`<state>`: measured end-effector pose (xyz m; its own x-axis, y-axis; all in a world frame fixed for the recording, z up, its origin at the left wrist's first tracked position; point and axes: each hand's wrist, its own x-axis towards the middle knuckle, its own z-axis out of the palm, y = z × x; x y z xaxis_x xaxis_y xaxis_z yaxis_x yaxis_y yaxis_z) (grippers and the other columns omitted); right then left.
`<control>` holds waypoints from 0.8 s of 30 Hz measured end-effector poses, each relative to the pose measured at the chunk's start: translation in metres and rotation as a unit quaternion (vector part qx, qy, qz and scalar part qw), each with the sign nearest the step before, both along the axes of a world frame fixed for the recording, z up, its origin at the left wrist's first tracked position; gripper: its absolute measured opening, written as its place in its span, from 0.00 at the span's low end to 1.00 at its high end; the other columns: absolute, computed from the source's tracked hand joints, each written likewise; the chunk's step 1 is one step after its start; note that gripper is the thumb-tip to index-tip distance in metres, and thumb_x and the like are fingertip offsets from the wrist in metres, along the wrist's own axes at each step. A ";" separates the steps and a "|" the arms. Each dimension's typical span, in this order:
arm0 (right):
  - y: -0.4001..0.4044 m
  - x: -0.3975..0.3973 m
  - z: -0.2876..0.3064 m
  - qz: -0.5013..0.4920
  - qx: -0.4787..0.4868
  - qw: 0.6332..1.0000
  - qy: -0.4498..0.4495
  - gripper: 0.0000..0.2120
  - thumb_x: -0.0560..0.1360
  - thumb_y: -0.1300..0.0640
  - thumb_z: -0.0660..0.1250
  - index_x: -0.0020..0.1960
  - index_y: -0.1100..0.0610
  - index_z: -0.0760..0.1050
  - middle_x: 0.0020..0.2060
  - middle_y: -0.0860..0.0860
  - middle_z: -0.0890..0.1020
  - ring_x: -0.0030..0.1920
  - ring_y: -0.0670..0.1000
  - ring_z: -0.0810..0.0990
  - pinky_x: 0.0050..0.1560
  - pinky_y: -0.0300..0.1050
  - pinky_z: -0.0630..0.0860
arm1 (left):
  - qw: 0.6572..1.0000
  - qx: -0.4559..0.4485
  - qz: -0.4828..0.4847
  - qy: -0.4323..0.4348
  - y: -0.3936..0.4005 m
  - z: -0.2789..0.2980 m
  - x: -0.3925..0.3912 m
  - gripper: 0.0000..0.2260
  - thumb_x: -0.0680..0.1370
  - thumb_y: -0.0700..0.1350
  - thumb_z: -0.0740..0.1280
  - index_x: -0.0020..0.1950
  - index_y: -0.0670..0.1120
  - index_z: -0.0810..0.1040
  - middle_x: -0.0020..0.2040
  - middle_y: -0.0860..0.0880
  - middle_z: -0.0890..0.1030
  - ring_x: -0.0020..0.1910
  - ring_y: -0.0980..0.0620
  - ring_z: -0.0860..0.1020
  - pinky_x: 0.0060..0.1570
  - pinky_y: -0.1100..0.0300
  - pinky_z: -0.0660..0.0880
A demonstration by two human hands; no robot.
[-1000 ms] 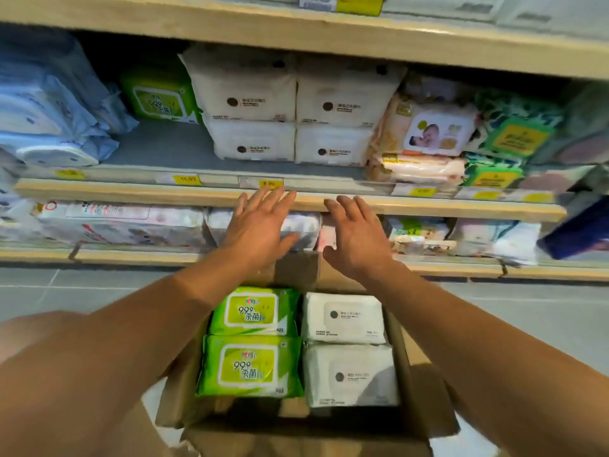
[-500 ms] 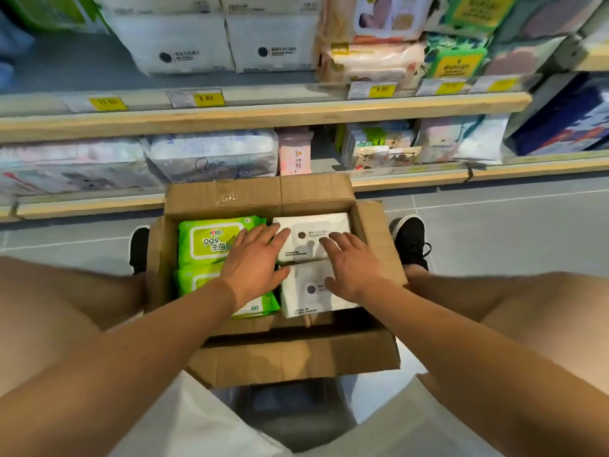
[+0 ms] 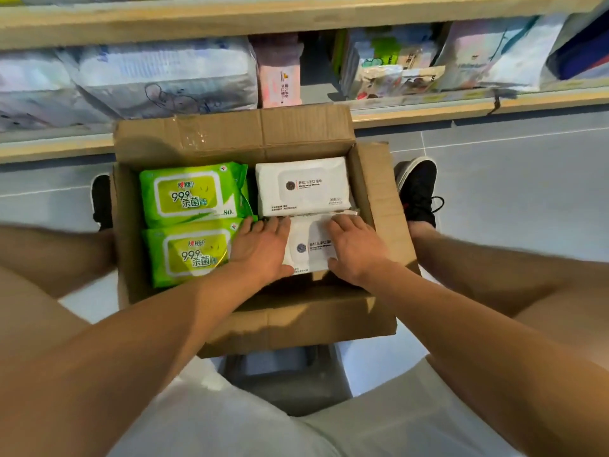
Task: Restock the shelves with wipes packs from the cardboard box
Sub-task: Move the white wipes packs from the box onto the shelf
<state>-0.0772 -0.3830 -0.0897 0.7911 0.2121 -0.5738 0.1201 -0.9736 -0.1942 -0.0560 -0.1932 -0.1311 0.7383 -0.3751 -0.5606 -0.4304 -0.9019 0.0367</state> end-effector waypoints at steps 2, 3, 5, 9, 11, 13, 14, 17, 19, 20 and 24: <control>-0.001 0.001 -0.005 0.008 -0.010 1.000 -0.001 0.34 0.74 0.49 0.67 0.75 0.54 0.57 0.73 0.52 0.62 0.73 0.56 0.58 0.73 0.51 0.58 | 1.000 0.005 0.010 0.005 -0.003 -0.006 0.000 0.51 0.66 0.68 0.69 0.77 0.45 0.49 0.73 0.46 0.63 0.69 0.43 0.65 0.73 0.47 0.52; -0.001 0.002 -0.007 0.012 -0.013 1.000 -0.007 0.34 0.74 0.49 0.67 0.74 0.54 0.57 0.72 0.52 0.62 0.72 0.56 0.58 0.73 0.51 0.57 | 1.000 0.000 0.015 0.004 -0.005 -0.007 0.001 0.51 0.65 0.67 0.71 0.77 0.45 0.50 0.72 0.45 0.64 0.69 0.43 0.65 0.73 0.47 0.53; 0.000 0.004 -0.010 0.023 -0.018 0.999 -0.023 0.34 0.73 0.49 0.68 0.74 0.53 0.57 0.71 0.52 0.62 0.72 0.57 0.59 0.73 0.52 0.56 | 1.000 -0.014 0.010 -0.007 -0.007 -0.008 0.002 0.48 0.64 0.65 0.73 0.75 0.45 0.56 0.69 0.45 0.66 0.66 0.43 0.66 0.70 0.49 0.57; 0.004 0.015 -0.019 0.047 -0.032 0.998 -0.002 0.39 0.72 0.49 0.70 0.76 0.52 0.54 0.73 0.52 0.61 0.73 0.57 0.59 0.74 0.52 0.53 | 0.996 -0.057 -0.041 -0.053 -0.001 -0.003 -0.006 0.36 0.64 0.57 0.77 0.65 0.46 0.66 0.61 0.46 0.70 0.59 0.43 0.68 0.60 0.51 0.66; 0.009 0.023 -0.027 0.063 -0.037 0.996 0.043 0.44 0.69 0.43 0.73 0.76 0.52 0.54 0.74 0.51 0.61 0.73 0.56 0.59 0.75 0.52 0.55 | 0.988 -0.094 -0.089 -0.086 0.006 -0.004 -0.012 0.31 0.61 0.51 0.78 0.60 0.45 0.72 0.54 0.46 0.74 0.54 0.42 0.72 0.55 0.49 0.69; 0.016 0.030 -0.035 0.083 -0.043 0.991 0.092 0.48 0.66 0.39 0.75 0.76 0.52 0.54 0.72 0.51 0.64 0.71 0.56 0.63 0.72 0.53 0.61 | 0.969 -0.151 -0.138 -0.136 0.013 -0.009 -0.017 0.20 0.63 0.42 0.73 0.53 0.45 0.76 0.48 0.46 0.76 0.48 0.42 0.74 0.51 0.50 0.69; 0.021 0.032 -0.039 0.087 -0.043 0.988 0.119 0.48 0.65 0.39 0.75 0.76 0.53 0.55 0.70 0.51 0.67 0.69 0.57 0.66 0.68 0.54 0.66 | 0.962 -0.172 -0.151 -0.151 0.016 -0.009 -0.019 0.15 0.65 0.39 0.69 0.51 0.45 0.77 0.45 0.46 0.76 0.46 0.42 0.74 0.50 0.51 0.69; 0.029 0.034 -0.046 0.074 -0.039 0.981 0.175 0.45 0.64 0.39 0.76 0.73 0.52 0.60 0.64 0.52 0.72 0.61 0.56 0.73 0.54 0.52 0.76 | 0.964 -0.187 -0.150 -0.115 0.023 -0.007 -0.019 0.13 0.64 0.36 0.64 0.47 0.45 0.77 0.42 0.46 0.77 0.43 0.43 0.76 0.44 0.52 0.72; 0.029 0.033 -0.048 0.078 -0.036 0.980 0.177 0.45 0.64 0.39 0.76 0.73 0.52 0.60 0.64 0.52 0.71 0.62 0.56 0.72 0.53 0.52 0.73 | 0.971 -0.187 -0.131 -0.075 0.028 -0.007 -0.016 0.14 0.63 0.36 0.69 0.47 0.46 0.79 0.42 0.46 0.79 0.43 0.43 0.76 0.42 0.52 0.75; 0.028 0.033 -0.047 0.082 -0.038 0.980 0.175 0.45 0.64 0.39 0.76 0.74 0.53 0.60 0.65 0.52 0.71 0.63 0.56 0.71 0.55 0.52 0.72 | 0.973 -0.193 -0.114 -0.063 0.029 -0.006 -0.013 0.15 0.63 0.37 0.71 0.48 0.46 0.80 0.42 0.47 0.79 0.43 0.43 0.76 0.42 0.52 0.76; 0.028 0.033 -0.042 0.122 -0.057 0.979 0.154 0.48 0.62 0.37 0.76 0.73 0.55 0.61 0.68 0.55 0.67 0.65 0.58 0.67 0.65 0.56 0.66 | 0.970 -0.237 0.001 -0.049 0.027 0.001 0.008 0.16 0.70 0.46 0.72 0.57 0.44 0.80 0.52 0.45 0.80 0.51 0.41 0.75 0.50 0.49 0.76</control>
